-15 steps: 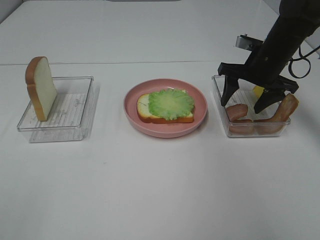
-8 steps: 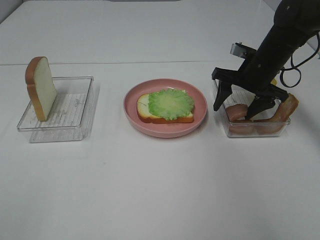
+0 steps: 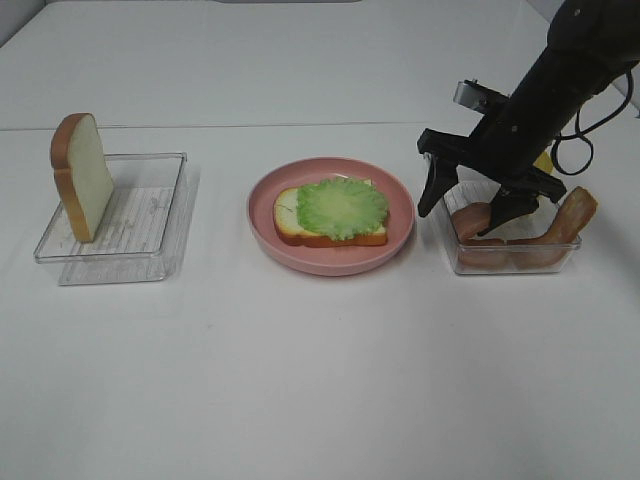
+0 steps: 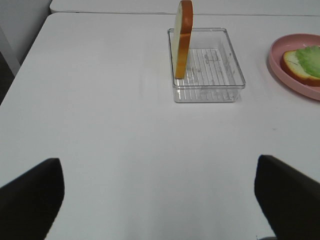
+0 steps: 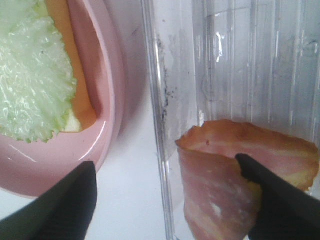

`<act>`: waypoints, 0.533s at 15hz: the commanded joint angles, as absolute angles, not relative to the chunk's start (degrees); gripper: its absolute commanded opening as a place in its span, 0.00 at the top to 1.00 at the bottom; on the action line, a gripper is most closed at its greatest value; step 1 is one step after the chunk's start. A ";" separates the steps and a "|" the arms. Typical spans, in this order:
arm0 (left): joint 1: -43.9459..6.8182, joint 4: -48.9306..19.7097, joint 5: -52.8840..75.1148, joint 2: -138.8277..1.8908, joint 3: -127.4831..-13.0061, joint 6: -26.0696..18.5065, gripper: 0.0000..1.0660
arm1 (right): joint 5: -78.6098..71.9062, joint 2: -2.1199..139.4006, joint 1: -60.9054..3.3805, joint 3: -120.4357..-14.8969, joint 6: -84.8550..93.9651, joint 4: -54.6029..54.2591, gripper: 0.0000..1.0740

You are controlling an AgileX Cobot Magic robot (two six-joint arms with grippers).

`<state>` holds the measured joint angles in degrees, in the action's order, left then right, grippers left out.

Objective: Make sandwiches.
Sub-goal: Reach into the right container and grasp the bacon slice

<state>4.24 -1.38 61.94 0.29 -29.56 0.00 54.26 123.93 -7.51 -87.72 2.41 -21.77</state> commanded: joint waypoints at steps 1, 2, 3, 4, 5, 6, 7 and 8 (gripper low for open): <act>4.01 -1.49 61.31 1.38 -29.56 0.29 0.11 | 55.06 123.76 -7.39 -87.43 2.81 -21.94 0.38; 4.01 -1.49 61.31 1.38 -29.56 0.29 0.11 | 55.29 123.76 -7.39 -87.43 2.69 -21.94 0.41; 4.01 -1.49 61.31 1.38 -29.56 0.29 0.11 | 55.41 123.76 -7.39 -87.43 2.58 -21.94 0.42; 4.01 -1.49 61.31 1.38 -29.56 0.29 0.11 | 55.63 123.76 -7.39 -87.43 2.58 -21.94 0.46; 4.01 -1.49 61.31 1.38 -29.56 0.29 0.11 | 56.04 123.76 -7.39 -87.43 2.58 -21.94 0.50; 4.01 -1.49 61.31 1.38 -29.56 0.29 0.11 | 56.21 123.76 -7.39 -87.43 2.58 -21.94 0.53; 4.01 -1.49 61.31 1.38 -29.56 0.29 0.11 | 56.38 123.76 -7.39 -87.43 2.58 -21.94 0.57; 4.01 -1.49 61.31 1.38 -29.56 0.29 0.11 | 56.55 123.76 -7.39 -87.49 2.58 -22.00 0.62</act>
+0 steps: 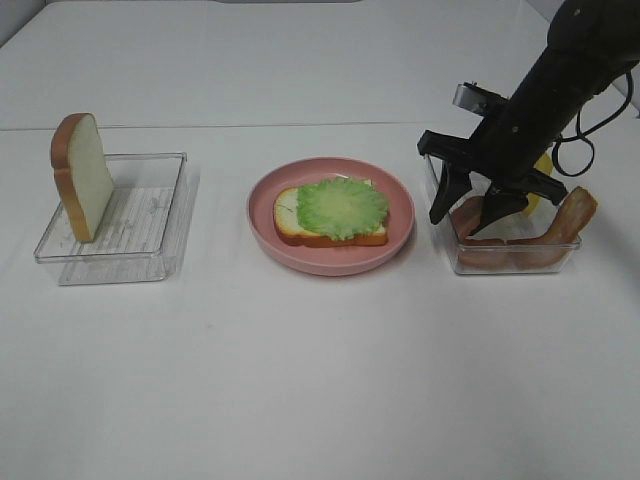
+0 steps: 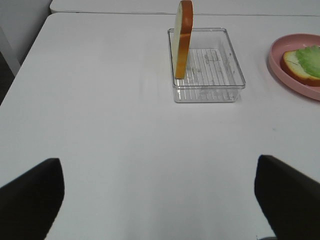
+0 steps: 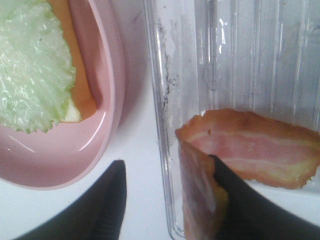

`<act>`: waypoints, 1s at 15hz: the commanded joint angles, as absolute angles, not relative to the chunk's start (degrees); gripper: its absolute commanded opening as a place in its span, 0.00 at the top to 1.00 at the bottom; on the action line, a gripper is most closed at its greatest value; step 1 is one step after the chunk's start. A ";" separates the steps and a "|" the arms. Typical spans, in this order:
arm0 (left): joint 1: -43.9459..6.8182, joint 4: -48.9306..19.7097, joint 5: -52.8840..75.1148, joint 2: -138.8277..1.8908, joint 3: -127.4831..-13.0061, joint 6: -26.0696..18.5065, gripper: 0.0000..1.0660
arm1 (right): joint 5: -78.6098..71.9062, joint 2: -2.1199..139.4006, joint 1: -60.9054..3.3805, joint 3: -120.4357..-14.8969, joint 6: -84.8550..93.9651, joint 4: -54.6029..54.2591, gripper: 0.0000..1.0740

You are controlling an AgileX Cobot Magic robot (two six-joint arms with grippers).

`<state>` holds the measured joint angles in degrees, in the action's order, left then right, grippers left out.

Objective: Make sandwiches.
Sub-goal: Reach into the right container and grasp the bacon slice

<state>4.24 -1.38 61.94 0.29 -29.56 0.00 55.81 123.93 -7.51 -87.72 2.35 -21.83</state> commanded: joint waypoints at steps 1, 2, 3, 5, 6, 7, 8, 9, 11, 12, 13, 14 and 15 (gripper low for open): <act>4.01 -1.49 61.31 1.38 -29.56 0.29 0.11 | 56.61 123.76 -7.39 -87.49 2.58 -22.06 0.66; 4.01 -1.49 61.31 1.38 -29.56 0.29 0.11 | 56.78 123.76 -7.39 -87.49 2.58 -22.40 0.72; 4.01 -1.49 61.31 1.38 -29.56 0.29 0.11 | 56.89 123.76 -7.39 -87.49 2.58 -22.86 0.75; 4.01 -1.49 61.31 1.38 -29.56 0.29 0.11 | 56.95 123.76 -7.39 -87.49 2.58 -23.61 0.75; 4.01 -1.49 61.31 1.38 -29.56 0.29 0.11 | 57.18 123.76 -7.39 -87.49 2.58 -24.12 0.75; 4.01 -1.49 61.31 1.38 -29.56 0.29 0.11 | 57.18 123.76 -7.39 -87.49 2.58 -24.12 0.75; 4.01 -1.49 61.31 1.38 -29.56 0.29 0.11 | 57.18 123.76 -7.39 -87.49 2.58 -24.12 0.75; 4.01 -1.49 61.31 1.38 -29.56 0.29 0.11 | 57.12 123.76 -7.39 -87.49 2.58 -24.12 0.75; 4.01 -1.49 61.31 1.38 -29.56 0.29 0.11 | 57.12 123.76 -7.39 -87.49 2.64 -24.01 0.75; 4.01 -1.49 61.31 1.38 -29.56 0.29 0.11 | 57.18 123.64 -7.39 -87.49 2.64 -23.89 0.77; 4.01 -1.49 61.31 1.38 -29.56 0.29 0.11 | 57.18 123.42 -7.39 -87.61 2.64 -23.89 0.80; 4.01 -1.49 61.31 1.38 -29.56 0.29 0.11 | 57.18 123.36 -7.39 -87.61 2.64 -23.89 0.82; 4.01 -1.49 61.31 1.38 -29.56 0.29 0.11 | 57.24 122.96 -7.39 -87.61 2.58 -23.95 0.91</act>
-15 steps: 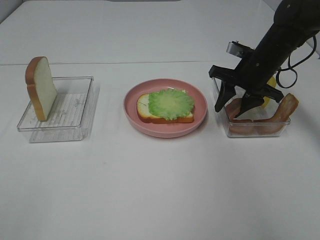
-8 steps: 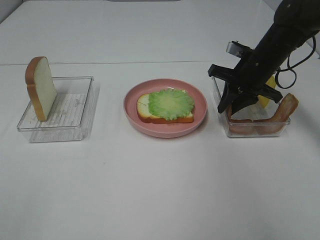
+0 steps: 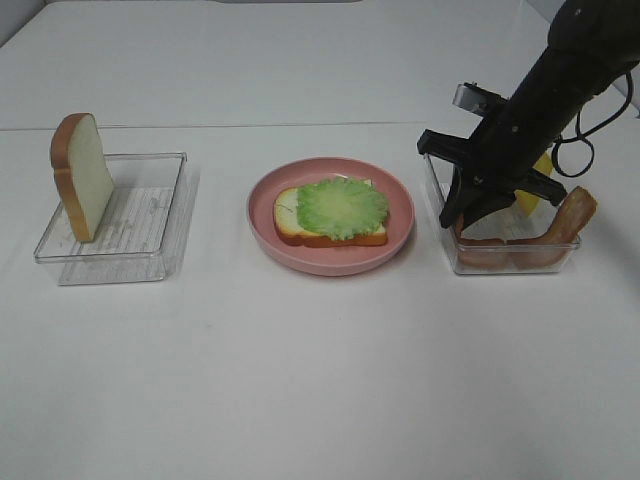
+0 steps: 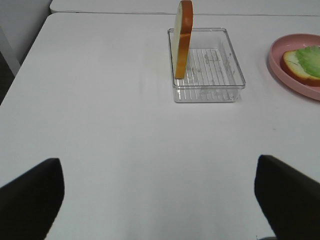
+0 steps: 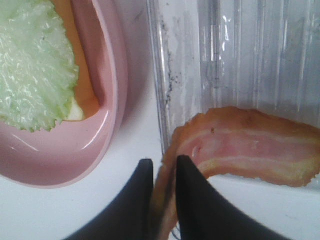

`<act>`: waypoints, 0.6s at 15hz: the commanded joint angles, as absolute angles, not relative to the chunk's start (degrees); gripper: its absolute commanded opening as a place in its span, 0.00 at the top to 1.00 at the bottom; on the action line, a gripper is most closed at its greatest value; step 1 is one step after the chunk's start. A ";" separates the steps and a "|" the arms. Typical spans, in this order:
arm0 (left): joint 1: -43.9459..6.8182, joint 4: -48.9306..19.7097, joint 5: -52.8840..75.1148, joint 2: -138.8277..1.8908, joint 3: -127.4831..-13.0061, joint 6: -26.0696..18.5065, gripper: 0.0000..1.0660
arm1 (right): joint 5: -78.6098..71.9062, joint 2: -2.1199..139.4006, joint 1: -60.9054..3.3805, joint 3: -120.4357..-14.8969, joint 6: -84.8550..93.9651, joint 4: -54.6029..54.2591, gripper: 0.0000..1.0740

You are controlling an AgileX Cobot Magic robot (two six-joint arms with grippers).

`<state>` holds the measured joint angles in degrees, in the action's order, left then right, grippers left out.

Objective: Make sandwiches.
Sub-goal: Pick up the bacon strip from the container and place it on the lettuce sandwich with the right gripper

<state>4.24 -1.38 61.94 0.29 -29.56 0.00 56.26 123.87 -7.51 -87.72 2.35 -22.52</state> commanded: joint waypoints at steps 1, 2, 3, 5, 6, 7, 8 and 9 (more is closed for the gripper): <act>4.01 -1.49 61.31 1.38 -29.56 0.29 0.11 | 57.41 122.96 -7.39 -87.61 2.58 -23.89 0.93; 4.01 -1.49 61.31 1.38 -29.56 0.29 0.11 | 57.64 122.90 -7.39 -87.61 2.58 -23.89 0.98; 4.01 -1.49 61.31 1.38 -29.56 0.29 0.11 | 57.64 122.90 -7.39 -87.61 2.58 -23.89 1.00; 4.01 -1.49 61.31 1.38 -29.56 0.29 0.11 | 57.64 122.10 -7.39 -87.61 2.64 -23.89 1.00; 4.01 -1.49 61.31 1.38 -29.56 0.29 0.11 | 57.64 121.98 -7.39 -87.61 2.64 -23.89 1.00; 4.01 -1.49 61.31 1.38 -29.56 0.29 0.11 | 57.64 121.58 -7.39 -87.61 2.58 -23.95 1.00; 4.01 -1.49 61.31 1.38 -29.56 0.29 0.11 | 57.64 121.07 -7.39 -87.61 2.52 -23.95 1.00; 4.01 -1.49 61.31 1.38 -29.56 0.29 0.11 | 57.58 120.38 -7.39 -87.61 2.41 -24.18 1.00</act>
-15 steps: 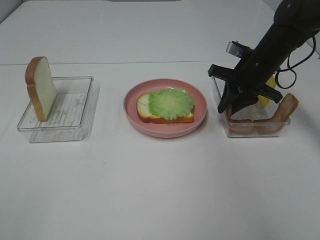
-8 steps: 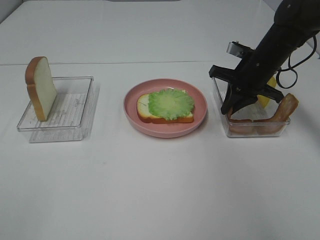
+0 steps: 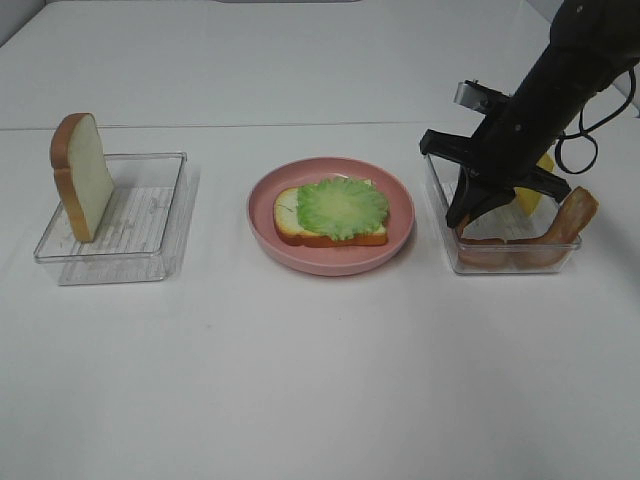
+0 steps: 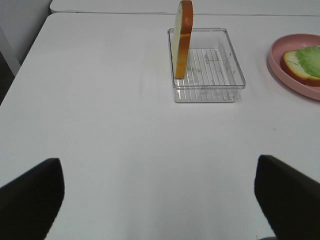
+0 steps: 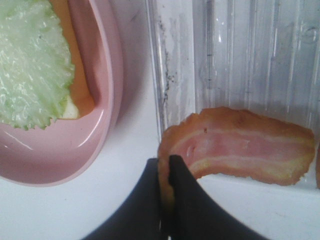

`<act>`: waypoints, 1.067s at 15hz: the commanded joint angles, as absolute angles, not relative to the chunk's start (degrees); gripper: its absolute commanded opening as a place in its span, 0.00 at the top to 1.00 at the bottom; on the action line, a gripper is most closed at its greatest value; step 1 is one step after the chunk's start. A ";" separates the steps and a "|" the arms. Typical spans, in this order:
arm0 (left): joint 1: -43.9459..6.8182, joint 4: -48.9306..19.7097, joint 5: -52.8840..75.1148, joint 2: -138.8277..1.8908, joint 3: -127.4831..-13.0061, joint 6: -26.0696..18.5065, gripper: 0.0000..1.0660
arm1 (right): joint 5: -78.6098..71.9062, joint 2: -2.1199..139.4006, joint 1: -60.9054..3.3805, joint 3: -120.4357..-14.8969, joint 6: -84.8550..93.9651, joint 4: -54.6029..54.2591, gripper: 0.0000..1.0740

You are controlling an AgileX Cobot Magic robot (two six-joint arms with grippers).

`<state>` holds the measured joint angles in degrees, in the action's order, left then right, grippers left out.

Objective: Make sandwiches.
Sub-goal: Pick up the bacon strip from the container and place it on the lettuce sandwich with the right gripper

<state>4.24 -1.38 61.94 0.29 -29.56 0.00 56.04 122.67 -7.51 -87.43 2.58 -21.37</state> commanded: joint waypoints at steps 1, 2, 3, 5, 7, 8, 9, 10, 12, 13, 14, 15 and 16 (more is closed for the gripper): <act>4.01 -1.49 61.31 1.38 -29.56 0.29 0.11 | 57.24 120.26 -7.39 -87.61 2.41 -24.12 1.00; 4.01 -1.49 61.31 1.38 -29.56 0.29 0.11 | 56.84 120.26 -7.39 -87.61 2.41 -24.06 1.00; 4.01 -1.49 61.31 1.38 -29.56 0.29 0.11 | 56.72 120.26 -7.39 -87.61 2.41 -24.01 1.00; 4.01 -1.49 61.31 1.38 -29.56 0.29 0.11 | 56.55 120.26 -7.39 -87.61 2.41 -23.95 1.00; 4.01 -1.49 61.31 1.38 -29.56 0.29 0.11 | 56.55 120.26 -7.39 -87.61 2.41 -23.95 0.99; 4.01 -1.49 61.31 1.38 -29.56 0.29 0.11 | 56.55 120.26 -7.39 -87.61 2.41 -23.95 0.96; 4.01 -1.49 61.31 1.38 -29.56 0.29 0.11 | 56.55 120.26 -7.39 -87.61 2.41 -23.95 0.94; 4.01 -1.49 61.31 1.38 -29.56 0.29 0.11 | 56.55 120.26 -7.39 -87.61 2.41 -23.95 0.94; 4.01 -1.49 61.31 1.38 -29.56 0.29 0.11 | 56.55 120.26 -7.39 -87.61 2.41 -23.89 0.94; 4.01 -1.49 61.31 1.38 -29.56 0.29 0.11 | 56.67 120.26 -7.39 -87.61 2.41 -23.55 0.94; 4.01 -1.49 61.31 1.38 -29.56 0.29 0.11 | 56.95 120.26 -7.39 -87.61 2.41 -23.43 0.94; 4.01 -1.49 61.31 1.38 -29.56 0.29 0.11 | 57.01 120.26 -7.39 -87.61 2.41 -23.49 0.99; 4.01 -1.49 61.31 1.38 -29.56 0.29 0.11 | 57.12 120.21 -7.39 -87.61 2.75 -23.72 1.00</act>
<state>4.24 -1.38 61.88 0.29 -29.56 0.00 56.26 120.49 -7.51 -87.55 2.41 -23.49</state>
